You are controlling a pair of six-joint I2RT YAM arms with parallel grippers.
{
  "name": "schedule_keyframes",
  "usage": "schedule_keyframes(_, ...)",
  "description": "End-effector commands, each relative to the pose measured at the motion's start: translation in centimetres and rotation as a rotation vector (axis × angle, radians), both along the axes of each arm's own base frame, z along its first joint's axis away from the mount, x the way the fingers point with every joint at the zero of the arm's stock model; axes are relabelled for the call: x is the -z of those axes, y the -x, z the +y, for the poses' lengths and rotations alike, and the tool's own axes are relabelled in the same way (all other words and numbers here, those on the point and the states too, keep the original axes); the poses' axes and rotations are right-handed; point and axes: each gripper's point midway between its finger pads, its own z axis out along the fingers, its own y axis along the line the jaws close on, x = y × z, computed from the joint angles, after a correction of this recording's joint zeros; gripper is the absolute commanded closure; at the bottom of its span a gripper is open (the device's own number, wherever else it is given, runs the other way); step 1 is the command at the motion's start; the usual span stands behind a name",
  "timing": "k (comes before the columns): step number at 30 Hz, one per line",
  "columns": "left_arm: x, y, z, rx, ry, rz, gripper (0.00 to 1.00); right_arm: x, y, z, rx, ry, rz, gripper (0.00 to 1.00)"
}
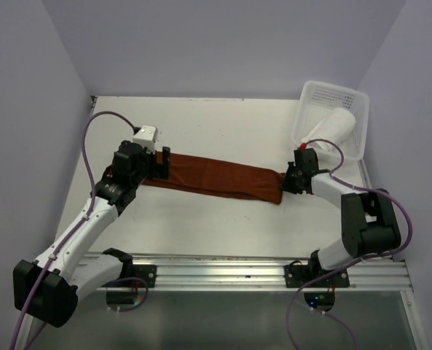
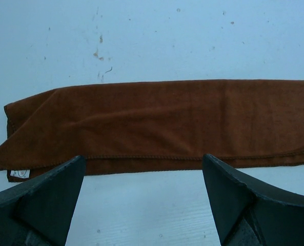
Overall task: Roll the towels
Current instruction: Fold the towel
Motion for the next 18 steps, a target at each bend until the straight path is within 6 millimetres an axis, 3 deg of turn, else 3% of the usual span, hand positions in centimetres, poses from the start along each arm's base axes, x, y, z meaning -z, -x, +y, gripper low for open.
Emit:
schedule_keyframes(1, -1.0, -0.6, 0.0, -0.003, -0.008, -0.051, 0.0, -0.3, 0.0, 0.8, -0.061, -0.025, -0.014, 0.93)
schedule_keyframes(2, -1.1, -0.6, 0.0, -0.001, -0.006, -0.056, 0.01, -0.5, 0.1, 0.7, -0.066, -0.021, -0.014, 1.0)
schedule_keyframes(5, -1.5, -0.4, 0.2, -0.012, -0.003, -0.072, 0.0, -1.6, 0.3, -0.2, -0.056, 0.01, -0.008, 1.0)
schedule_keyframes(13, -1.5, -0.3, 0.0, -0.008, 0.014, -0.065, 0.0, -6.0, 2.2, -6.8, 0.075, 0.165, 0.065, 1.0)
schedule_keyframes(18, -1.6, -0.2, -0.8, 0.029, 0.041, -0.061, 0.0, -8.0, 2.8, -8.7, 0.116, 0.196, 0.081, 1.0)
